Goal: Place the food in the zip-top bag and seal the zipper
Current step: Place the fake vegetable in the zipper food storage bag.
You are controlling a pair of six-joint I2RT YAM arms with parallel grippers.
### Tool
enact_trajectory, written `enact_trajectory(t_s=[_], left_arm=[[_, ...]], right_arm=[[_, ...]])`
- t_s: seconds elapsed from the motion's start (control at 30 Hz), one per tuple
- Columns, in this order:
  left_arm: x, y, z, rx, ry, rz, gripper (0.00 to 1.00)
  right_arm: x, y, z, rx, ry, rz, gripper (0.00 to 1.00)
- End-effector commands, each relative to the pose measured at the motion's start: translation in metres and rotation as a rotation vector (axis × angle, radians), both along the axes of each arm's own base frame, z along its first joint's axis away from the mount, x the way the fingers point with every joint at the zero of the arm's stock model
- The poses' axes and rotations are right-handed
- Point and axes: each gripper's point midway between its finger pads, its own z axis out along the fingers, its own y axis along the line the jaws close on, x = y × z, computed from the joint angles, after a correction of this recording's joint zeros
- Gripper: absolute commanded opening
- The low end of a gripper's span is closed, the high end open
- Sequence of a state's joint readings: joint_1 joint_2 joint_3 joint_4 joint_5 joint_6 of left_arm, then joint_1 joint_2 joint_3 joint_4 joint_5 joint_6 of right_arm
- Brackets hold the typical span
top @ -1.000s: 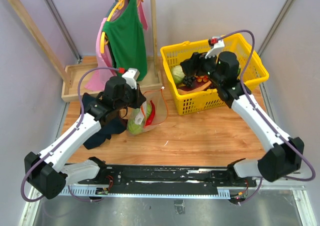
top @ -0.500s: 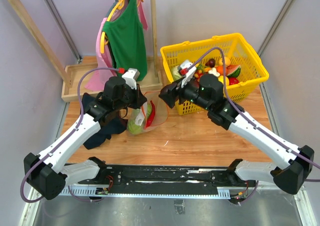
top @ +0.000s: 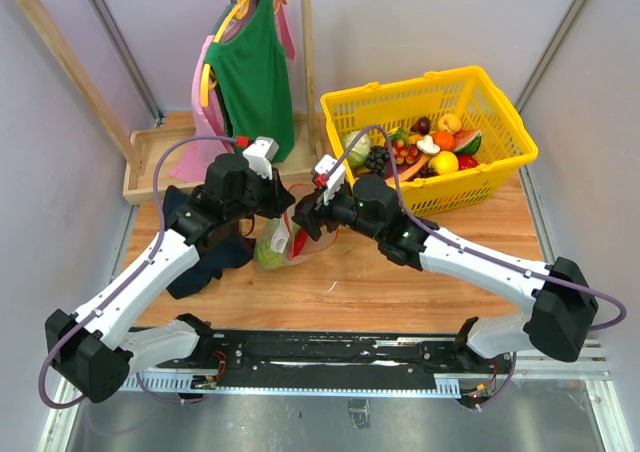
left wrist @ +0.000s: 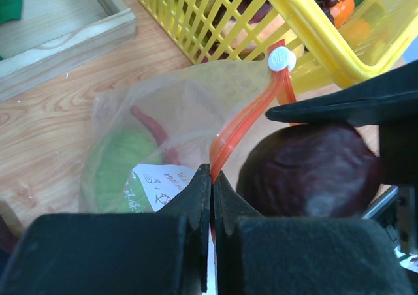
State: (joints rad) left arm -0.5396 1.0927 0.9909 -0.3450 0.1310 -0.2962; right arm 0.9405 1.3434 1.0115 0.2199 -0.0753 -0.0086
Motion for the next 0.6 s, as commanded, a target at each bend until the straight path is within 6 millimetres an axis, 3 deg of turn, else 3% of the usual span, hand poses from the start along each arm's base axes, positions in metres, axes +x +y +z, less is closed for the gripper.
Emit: enact_trajectory(t_s=[0.0,0.2,0.4,0.57], left_arm=[[-0.001,-0.001,0.013,-0.035,-0.039,-0.011,0.0],[-0.002,-0.003,0.013,-0.04,-0.037,-0.024,0.0],[-0.003,-0.005,0.012,-0.044,-0.034,-0.031,0.01],[-0.003,-0.004,0.012,-0.043,-0.034,-0.029,0.0]], right_arm=[[0.008,0.004,-0.001,0.027,-0.063,-0.033,0.66],[0.025,0.0,-0.02,-0.017,-0.074,-0.117,0.77],[0.046,0.0,-0.02,-0.029,-0.091,-0.21,0.98],[0.046,-0.001,-0.012,-0.035,-0.095,-0.214,0.98]])
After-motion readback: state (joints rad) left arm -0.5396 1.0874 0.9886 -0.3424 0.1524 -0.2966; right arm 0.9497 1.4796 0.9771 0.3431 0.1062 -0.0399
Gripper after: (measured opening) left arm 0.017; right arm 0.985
